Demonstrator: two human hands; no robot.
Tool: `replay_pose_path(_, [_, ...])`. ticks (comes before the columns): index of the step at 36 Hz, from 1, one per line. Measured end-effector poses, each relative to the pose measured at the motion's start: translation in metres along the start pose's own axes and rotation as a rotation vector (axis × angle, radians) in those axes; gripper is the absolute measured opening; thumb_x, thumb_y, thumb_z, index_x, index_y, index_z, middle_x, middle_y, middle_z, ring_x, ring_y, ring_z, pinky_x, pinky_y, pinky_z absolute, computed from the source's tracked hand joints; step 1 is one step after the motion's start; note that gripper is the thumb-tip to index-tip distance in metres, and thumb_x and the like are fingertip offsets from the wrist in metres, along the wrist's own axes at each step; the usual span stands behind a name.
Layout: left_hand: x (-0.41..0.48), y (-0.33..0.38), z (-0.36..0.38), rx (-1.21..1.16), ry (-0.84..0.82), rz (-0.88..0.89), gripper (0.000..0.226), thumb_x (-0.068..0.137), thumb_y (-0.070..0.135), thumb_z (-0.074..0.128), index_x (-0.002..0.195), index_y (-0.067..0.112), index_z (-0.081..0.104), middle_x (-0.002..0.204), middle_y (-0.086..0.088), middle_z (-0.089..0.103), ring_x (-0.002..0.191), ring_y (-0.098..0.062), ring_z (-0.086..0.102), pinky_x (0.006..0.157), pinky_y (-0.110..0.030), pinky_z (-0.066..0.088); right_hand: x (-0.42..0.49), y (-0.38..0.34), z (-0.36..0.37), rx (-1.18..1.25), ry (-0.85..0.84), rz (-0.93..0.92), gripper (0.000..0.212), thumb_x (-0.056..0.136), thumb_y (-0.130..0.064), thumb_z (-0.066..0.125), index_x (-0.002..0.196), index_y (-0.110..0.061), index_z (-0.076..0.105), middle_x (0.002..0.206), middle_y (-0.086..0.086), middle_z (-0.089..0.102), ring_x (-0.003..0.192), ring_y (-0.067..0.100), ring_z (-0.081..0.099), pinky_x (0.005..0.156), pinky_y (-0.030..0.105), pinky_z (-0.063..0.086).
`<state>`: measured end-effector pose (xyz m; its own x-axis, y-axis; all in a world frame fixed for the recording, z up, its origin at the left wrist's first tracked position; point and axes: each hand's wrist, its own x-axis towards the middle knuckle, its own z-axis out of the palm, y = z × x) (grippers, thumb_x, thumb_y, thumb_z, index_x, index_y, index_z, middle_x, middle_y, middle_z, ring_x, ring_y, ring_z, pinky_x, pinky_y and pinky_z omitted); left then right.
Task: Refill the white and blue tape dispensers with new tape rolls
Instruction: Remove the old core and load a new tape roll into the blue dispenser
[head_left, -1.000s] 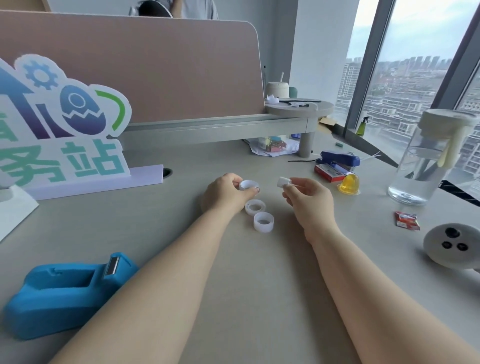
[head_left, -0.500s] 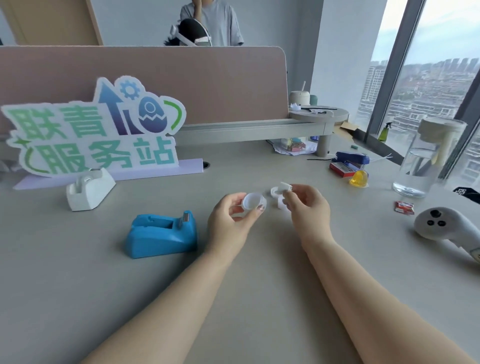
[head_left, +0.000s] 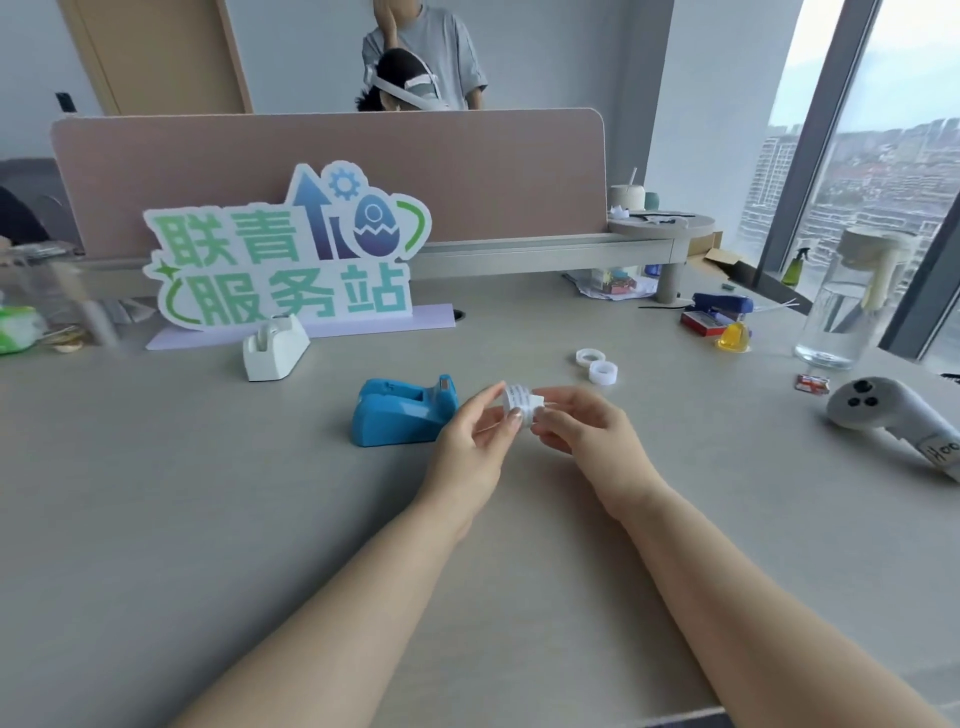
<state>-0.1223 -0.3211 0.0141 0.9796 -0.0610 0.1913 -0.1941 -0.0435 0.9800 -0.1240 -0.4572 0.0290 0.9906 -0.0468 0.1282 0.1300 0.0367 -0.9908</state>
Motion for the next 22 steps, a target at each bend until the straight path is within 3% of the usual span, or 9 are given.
replay_pose_path(9, [0.009, -0.006, 0.000, -0.021, 0.008, -0.018, 0.030, 0.091, 0.020, 0.061, 0.112, 0.041, 0.057, 0.117, -0.002, 0.067, 0.111, -0.016, 0.064, 0.107, -0.042, 0.043, 0.006, 0.007, -0.004, -0.053, 0.003, -0.040, 0.023, 0.087, -0.009, 0.062, 0.109, -0.011, 0.066, 0.101, 0.018, 0.069, 0.090, 0.018, 0.062, 0.094, 0.035, 0.050])
replay_pose_path(14, [0.011, -0.008, 0.001, -0.044, -0.013, -0.017, 0.035, 0.092, 0.016, 0.059, 0.125, 0.028, 0.055, 0.120, -0.003, 0.066, 0.112, -0.014, 0.063, 0.107, -0.040, 0.043, 0.009, 0.011, -0.008, -0.071, 0.011, -0.052, 0.021, 0.086, -0.015, 0.065, 0.106, -0.014, 0.069, 0.099, 0.001, 0.072, 0.093, 0.009, 0.065, 0.096, 0.032, 0.050])
replay_pose_path(18, [0.013, -0.010, 0.000, -0.027, -0.024, -0.012, 0.031, 0.092, 0.018, 0.059, 0.115, 0.038, 0.056, 0.121, -0.001, 0.066, 0.114, -0.015, 0.063, 0.108, -0.041, 0.043, 0.010, 0.013, -0.010, -0.075, 0.010, -0.057, 0.021, 0.086, -0.014, 0.065, 0.106, -0.011, 0.070, 0.103, 0.006, 0.073, 0.093, 0.010, 0.066, 0.096, 0.032, 0.051])
replay_pose_path(22, [0.015, -0.013, -0.001, -0.022, -0.035, -0.020, 0.035, 0.092, 0.019, 0.059, 0.124, 0.032, 0.056, 0.122, 0.001, 0.066, 0.115, -0.013, 0.061, 0.108, -0.041, 0.042, 0.010, 0.014, -0.012, -0.088, 0.015, -0.069, 0.020, 0.085, -0.012, 0.065, 0.105, -0.010, 0.070, 0.104, 0.011, 0.073, 0.093, 0.013, 0.066, 0.096, 0.034, 0.050])
